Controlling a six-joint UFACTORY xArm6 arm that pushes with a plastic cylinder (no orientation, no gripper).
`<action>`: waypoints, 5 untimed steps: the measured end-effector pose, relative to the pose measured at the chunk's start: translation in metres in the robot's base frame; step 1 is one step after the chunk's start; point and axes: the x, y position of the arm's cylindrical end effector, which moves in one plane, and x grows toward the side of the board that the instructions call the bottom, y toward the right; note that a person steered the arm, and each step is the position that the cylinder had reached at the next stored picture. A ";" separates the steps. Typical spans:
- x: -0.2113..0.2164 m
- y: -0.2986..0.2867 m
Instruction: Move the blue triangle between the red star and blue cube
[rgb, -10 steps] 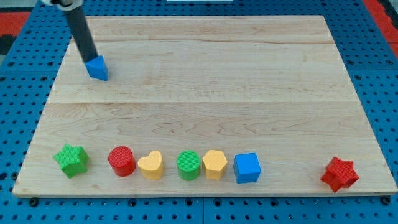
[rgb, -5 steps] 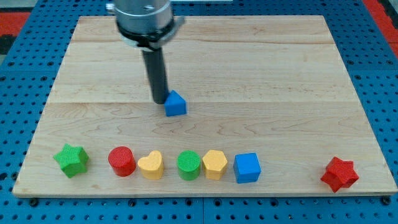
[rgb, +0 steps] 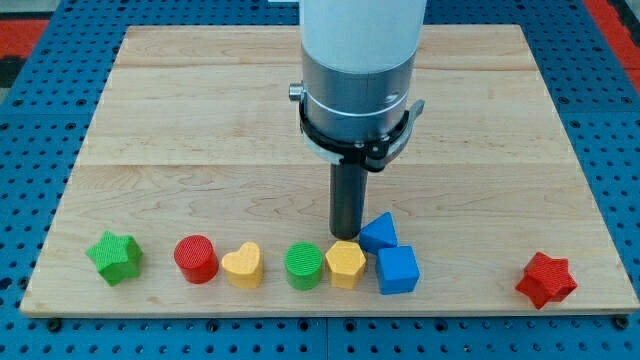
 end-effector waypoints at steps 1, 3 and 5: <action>0.016 0.008; 0.015 0.042; -0.002 0.060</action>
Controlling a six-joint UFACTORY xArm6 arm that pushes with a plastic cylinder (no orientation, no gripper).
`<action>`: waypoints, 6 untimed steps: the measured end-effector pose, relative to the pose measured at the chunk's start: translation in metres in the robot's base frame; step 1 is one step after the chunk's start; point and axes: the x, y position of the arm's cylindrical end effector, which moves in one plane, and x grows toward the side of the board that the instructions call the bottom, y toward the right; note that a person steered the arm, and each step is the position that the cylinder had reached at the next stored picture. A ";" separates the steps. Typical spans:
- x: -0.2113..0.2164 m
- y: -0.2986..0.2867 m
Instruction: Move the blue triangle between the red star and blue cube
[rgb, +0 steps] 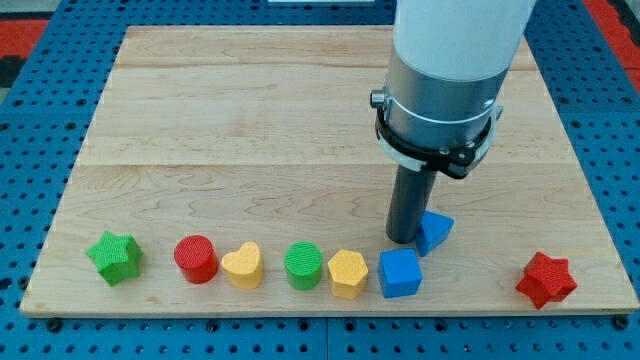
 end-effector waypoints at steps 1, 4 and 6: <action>-0.011 0.000; -0.015 0.054; -0.014 0.097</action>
